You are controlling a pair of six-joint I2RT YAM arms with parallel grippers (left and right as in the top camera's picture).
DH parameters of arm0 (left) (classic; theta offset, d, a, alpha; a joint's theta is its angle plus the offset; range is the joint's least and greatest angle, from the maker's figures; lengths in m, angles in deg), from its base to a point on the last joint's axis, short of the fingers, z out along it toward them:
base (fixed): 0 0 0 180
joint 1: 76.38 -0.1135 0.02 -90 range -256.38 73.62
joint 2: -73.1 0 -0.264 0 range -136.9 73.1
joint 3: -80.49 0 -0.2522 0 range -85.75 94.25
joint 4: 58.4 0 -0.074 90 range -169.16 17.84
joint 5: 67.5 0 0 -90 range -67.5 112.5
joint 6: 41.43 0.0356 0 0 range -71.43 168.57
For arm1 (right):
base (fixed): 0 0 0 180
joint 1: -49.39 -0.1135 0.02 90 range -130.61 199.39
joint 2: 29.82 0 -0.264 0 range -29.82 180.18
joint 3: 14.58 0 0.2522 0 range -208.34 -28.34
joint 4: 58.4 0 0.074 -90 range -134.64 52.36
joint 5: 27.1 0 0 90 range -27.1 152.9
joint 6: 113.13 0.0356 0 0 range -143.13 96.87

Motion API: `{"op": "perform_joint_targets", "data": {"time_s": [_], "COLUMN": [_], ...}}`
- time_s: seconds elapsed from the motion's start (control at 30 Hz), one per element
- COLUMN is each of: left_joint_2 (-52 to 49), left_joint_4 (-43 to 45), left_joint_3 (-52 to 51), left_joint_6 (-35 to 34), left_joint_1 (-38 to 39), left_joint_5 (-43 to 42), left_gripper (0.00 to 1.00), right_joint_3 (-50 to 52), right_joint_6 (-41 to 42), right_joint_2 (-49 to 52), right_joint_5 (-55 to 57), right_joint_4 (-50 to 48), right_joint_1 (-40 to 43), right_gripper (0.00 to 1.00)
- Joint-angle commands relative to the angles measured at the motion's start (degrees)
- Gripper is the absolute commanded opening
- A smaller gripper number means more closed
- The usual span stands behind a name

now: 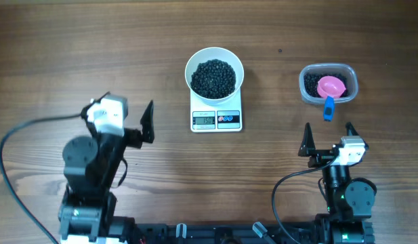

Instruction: Scoop item into bowl and weigh 150g on scale

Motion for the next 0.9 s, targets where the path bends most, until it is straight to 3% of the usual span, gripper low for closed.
{"op": "perform_joint_targets", "data": {"time_s": [0.0, 0.33, 0.87], "left_joint_2": [7.3, 21.0, 29.0], "left_joint_4": [1.2, 0.9, -1.3], "left_joint_3": [-6.0, -15.3, -21.7], "left_joint_6": [-1.8, -2.2, -2.2], "left_joint_1": [-1.6, -2.2, -2.2], "left_joint_5": [0.8, 3.4, 5.0], "left_gripper": [1.00, 1.00, 1.00], "right_joint_3": [0.1, 0.1, 0.1], "right_joint_6": [-1.0, -1.0, -1.0], "right_joint_2": [-0.8, -0.8, -0.8], "right_joint_5": [-1.2, -1.2, -1.2], "right_joint_4": [-0.2, -0.2, -0.2], "right_joint_1": [-0.3, -0.3, -0.3], "right_gripper": [1.00, 1.00, 1.00]}}
